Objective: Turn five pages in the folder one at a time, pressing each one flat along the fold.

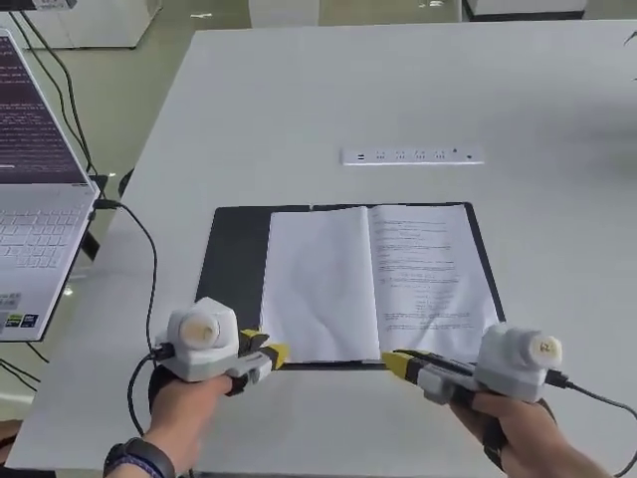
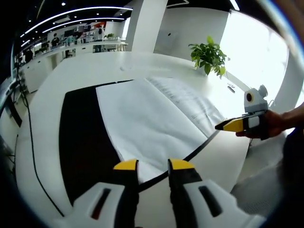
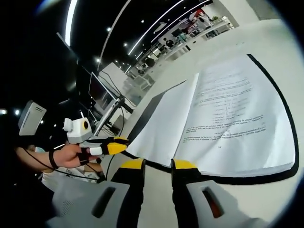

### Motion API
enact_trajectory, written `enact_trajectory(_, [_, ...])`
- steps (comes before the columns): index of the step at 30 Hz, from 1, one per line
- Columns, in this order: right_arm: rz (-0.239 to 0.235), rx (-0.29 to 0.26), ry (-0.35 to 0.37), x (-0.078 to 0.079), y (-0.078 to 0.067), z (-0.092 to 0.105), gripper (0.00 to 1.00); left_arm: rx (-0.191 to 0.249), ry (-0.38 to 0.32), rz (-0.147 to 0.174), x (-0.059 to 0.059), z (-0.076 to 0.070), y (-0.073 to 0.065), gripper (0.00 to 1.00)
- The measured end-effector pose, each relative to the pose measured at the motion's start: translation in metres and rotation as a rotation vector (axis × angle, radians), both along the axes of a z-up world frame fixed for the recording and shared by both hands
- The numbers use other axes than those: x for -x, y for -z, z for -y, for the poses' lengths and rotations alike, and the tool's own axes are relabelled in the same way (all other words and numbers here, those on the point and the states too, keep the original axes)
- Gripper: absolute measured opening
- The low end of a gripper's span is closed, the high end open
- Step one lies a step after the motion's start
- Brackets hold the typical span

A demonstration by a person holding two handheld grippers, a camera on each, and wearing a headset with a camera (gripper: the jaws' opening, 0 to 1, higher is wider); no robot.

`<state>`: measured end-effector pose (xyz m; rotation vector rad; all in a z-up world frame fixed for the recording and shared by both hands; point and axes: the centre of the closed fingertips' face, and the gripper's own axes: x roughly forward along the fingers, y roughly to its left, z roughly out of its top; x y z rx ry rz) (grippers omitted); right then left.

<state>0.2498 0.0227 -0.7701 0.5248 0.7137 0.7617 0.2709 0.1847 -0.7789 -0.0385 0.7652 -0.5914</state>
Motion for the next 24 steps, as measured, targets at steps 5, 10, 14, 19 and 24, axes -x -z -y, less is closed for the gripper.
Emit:
enact_trajectory(5, [0.028, 0.090, 0.009, -0.007, 0.001, 0.024, 0.28, -0.004, 0.001, 0.030, -0.002, 0.002, -0.014, 0.26])
enact_trajectory(10, [0.070, 0.137, 0.024, -0.012, -0.009, 0.047, 0.33, -0.015, 0.017, 0.052, 0.000, 0.003, -0.023, 0.29])
enact_trajectory(14, [0.108, 0.167, 0.052, -0.018, -0.017, 0.069, 0.37, -0.011, 0.004, 0.067, 0.003, 0.001, -0.033, 0.30])
enact_trajectory(19, [0.149, 0.194, 0.074, -0.018, -0.029, 0.089, 0.43, -0.015, -0.005, 0.087, 0.008, -0.001, -0.043, 0.35])
enact_trajectory(24, [0.186, 0.248, 0.075, -0.015, -0.038, 0.103, 0.49, -0.016, -0.022, 0.111, 0.011, -0.005, -0.055, 0.40])
